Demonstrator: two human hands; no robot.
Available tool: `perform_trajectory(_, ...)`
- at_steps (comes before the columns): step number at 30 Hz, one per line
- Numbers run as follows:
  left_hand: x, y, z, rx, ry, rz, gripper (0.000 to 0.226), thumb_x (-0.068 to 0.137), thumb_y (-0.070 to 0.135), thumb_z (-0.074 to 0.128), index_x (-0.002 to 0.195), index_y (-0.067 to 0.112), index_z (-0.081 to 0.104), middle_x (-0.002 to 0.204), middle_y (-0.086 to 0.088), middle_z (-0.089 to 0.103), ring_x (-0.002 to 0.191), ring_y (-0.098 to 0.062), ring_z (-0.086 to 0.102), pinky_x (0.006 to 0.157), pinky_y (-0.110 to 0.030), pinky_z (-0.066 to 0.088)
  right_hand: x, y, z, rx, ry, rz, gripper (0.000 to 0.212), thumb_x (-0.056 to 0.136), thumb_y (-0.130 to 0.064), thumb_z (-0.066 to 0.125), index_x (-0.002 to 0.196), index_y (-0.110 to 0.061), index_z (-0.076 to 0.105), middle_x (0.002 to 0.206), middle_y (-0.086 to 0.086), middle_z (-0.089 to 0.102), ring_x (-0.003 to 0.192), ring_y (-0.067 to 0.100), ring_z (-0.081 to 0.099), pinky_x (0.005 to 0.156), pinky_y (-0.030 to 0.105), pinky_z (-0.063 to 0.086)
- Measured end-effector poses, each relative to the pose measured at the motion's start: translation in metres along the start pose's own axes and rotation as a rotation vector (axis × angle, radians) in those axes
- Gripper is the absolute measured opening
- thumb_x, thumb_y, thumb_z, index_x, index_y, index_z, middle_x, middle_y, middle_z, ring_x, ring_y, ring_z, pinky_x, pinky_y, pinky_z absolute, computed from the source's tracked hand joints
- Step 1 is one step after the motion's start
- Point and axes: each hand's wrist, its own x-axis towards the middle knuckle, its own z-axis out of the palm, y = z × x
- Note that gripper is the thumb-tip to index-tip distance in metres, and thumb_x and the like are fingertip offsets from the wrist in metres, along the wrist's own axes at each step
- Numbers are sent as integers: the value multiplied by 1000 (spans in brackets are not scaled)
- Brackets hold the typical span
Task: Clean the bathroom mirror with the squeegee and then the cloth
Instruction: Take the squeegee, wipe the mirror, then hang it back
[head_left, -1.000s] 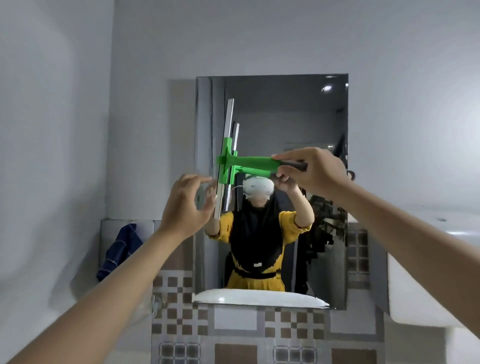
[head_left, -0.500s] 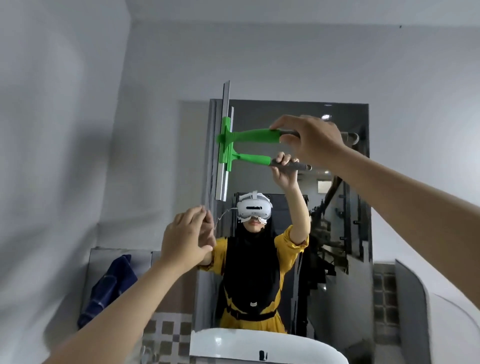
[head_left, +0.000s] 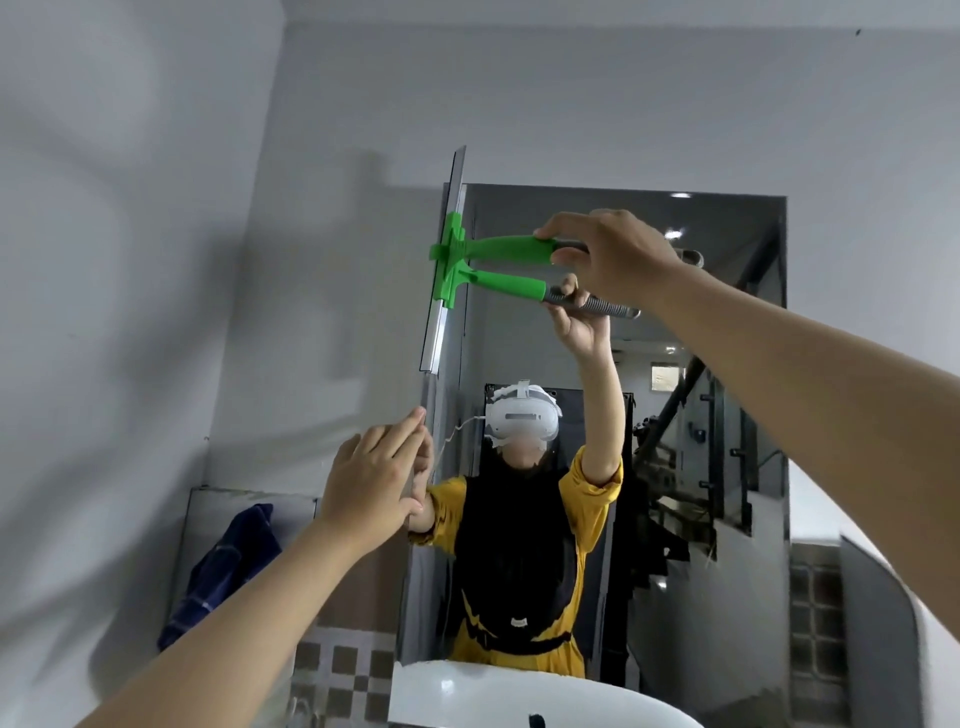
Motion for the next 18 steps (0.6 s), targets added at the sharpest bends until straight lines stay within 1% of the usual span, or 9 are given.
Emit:
perform_trajectory(2, -1, -2, 0, -6, -6, 7, 99, 43, 42, 88, 129, 8, 51, 144, -3, 44, 103, -27, 58, 80, -43, 53, 0, 2, -2, -4, -8, -27, 32, 95, -31, 52, 126, -35, 56, 94, 3, 54, 92, 29, 58, 77, 39, 48)
perform_trajectory(4, -1, -3, 0, -7, -10, 9, 100, 43, 42, 89, 129, 8, 50, 145, -3, 43, 102, -27, 58, 79, -42, 53, 0, 4, -4, -8, -16, -55, 32, 95, -30, 52, 127, -34, 56, 95, 4, 57, 88, 29, 59, 76, 39, 51)
perform_trajectory(6, -1, -2, -1, 3, -15, 13, 99, 43, 43, 89, 128, 7, 51, 145, -4, 43, 99, -26, 59, 77, -42, 54, 0, 6, -5, -27, -31, -87, 32, 96, -30, 51, 128, -33, 55, 96, 8, 63, 83, 28, 60, 71, 37, 50)
perform_trajectory(8, -1, -2, -2, 15, -20, 16, 98, 42, 44, 88, 126, 8, 52, 145, -4, 43, 97, -26, 59, 75, -42, 54, 1, 9, -7, -54, -50, -109, 32, 96, -32, 50, 128, -33, 54, 92, 9, 66, 75, 27, 60, 65, 33, 48)
perform_trajectory(11, -1, -3, -2, 26, -21, 17, 98, 42, 45, 88, 126, 8, 52, 145, -4, 43, 96, -26, 59, 75, -42, 54, 1, 12, -13, -91, -64, -125, 33, 97, -33, 48, 129, -33, 53, 82, 7, 64, 67, 25, 56, 60, 29, 42)
perform_trajectory(14, -2, -3, -2, 36, -23, 18, 99, 43, 46, 88, 126, 8, 52, 145, -5, 42, 97, -27, 59, 74, -42, 54, -3, 18, -19, -101, -59, -151, 33, 97, -31, 48, 130, -29, 54, 73, 5, 60, 60, 23, 51, 59, 27, 38)
perform_trajectory(16, -3, -3, -2, 42, -24, 17, 99, 42, 46, 88, 126, 8, 52, 146, -5, 42, 97, -27, 60, 74, -42, 55, -8, 25, -23, -101, -52, -161, 34, 97, -30, 49, 130, -27, 54, 68, 3, 57, 54, 20, 49, 58, 28, 39)
perform_trajectory(18, -3, -3, -3, 49, -25, 15, 99, 42, 46, 88, 126, 8, 52, 146, -5, 42, 96, -28, 60, 74, -42, 55, -16, 34, -29, -103, -47, -156, 34, 96, -30, 49, 130, -26, 55, 66, 4, 58, 51, 19, 48, 57, 28, 42)
